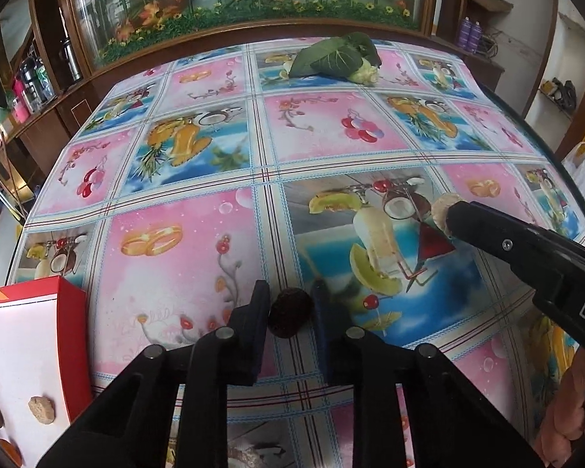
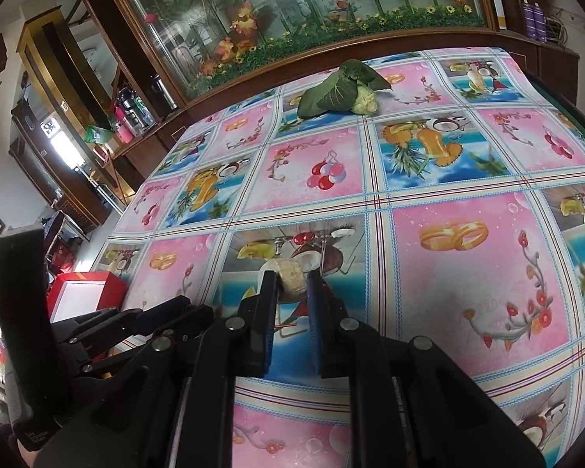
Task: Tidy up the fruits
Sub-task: 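Grasp a beige cookie with the right gripper while the left grasps a red date, then carry the cookie and red date over the tray and open both grippers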
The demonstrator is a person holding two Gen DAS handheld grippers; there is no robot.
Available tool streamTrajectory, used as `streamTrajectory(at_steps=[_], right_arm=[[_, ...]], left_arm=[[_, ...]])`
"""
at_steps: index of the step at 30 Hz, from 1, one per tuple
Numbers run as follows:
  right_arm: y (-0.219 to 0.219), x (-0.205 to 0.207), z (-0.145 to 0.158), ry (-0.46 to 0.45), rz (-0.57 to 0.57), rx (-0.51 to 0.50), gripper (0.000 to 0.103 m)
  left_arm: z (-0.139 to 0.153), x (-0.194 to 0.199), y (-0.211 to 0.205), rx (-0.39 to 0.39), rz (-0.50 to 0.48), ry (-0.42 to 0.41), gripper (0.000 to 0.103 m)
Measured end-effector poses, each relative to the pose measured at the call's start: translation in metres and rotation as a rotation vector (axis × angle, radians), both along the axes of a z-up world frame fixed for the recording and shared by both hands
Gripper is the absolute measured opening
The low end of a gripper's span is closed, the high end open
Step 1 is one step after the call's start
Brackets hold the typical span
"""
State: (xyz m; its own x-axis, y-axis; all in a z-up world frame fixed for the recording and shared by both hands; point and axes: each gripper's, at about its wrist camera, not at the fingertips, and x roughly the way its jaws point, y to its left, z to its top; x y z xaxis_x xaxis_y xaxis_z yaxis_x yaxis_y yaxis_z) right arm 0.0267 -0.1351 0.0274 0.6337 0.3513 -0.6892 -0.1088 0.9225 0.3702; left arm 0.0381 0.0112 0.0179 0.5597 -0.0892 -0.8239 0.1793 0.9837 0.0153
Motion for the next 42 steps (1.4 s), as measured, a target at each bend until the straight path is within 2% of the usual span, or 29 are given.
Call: streamTrajectory(at_steps=[4, 9, 17, 25, 32, 37, 42], right_arm=[[0.001, -0.004, 0.004, -0.032, 0.009, 0.005, 0.017], [0.013, -0.014, 0.011, -0.087, 0.024, -0.048, 0.017], [0.058, -0.04, 0.019, -0.122, 0.095, -0.033, 0.017], [0.158, -0.061, 0.024, -0.114, 0.293, -0.006, 0.017], [0.241, -0.066, 0.028, -0.105, 0.444, -0.03, 0.017], [0.279, -0.063, 0.026, -0.08, 0.507, -0.068, 0.017], [0.311, -0.067, 0.018, -0.046, 0.582, -0.131, 0.018]], left_arm=[[0.011, -0.01, 0.007, -0.026, 0.007, -0.022, 0.021], [0.036, -0.032, 0.027, -0.06, 0.03, -0.077, 0.021], [0.066, -0.077, 0.085, -0.075, 0.13, -0.165, 0.021], [0.07, -0.114, 0.165, -0.057, 0.273, -0.187, 0.021], [0.059, -0.122, 0.226, -0.056, 0.391, -0.172, 0.021], [0.052, -0.123, 0.257, -0.048, 0.461, -0.169, 0.021], [0.039, -0.134, 0.275, -0.041, 0.489, -0.137, 0.021]])
